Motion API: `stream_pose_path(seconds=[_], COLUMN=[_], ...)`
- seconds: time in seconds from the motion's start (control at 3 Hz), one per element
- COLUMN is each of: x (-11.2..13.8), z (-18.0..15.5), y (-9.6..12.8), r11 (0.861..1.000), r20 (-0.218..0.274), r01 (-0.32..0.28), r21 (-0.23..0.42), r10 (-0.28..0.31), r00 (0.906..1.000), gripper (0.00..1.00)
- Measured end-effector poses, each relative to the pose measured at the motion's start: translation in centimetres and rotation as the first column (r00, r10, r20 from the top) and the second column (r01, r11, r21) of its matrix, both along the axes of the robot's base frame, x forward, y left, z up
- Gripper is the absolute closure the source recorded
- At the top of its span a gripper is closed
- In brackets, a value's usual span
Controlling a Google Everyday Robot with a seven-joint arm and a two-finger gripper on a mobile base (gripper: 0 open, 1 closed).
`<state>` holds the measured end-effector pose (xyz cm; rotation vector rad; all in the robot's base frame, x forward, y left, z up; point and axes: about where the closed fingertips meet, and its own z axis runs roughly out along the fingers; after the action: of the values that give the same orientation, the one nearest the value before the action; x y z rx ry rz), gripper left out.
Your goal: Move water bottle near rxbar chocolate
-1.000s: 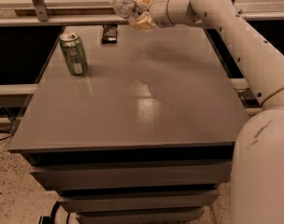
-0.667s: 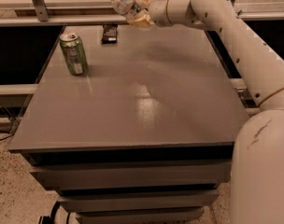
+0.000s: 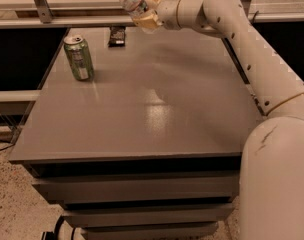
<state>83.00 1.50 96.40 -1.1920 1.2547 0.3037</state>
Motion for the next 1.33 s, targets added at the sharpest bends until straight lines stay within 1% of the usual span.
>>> stream_pose_path(seconds=[0.33,0.67,1.33], x=[0.7,1.0,0.3], z=[-0.8,-1.2,-1.7], y=[0.5,1.0,2.1], r11=[0.997,0.991,0.972], r20=[-0.055,-0.094,-0.147], r01=[-0.003,-0.008,-0.020], r21=[0.075,0.132,0.232], r10=[0.007,0.021,0.056], r00=[0.9984,0.9953,0.9876], gripper=[1.00,1.00,1.00])
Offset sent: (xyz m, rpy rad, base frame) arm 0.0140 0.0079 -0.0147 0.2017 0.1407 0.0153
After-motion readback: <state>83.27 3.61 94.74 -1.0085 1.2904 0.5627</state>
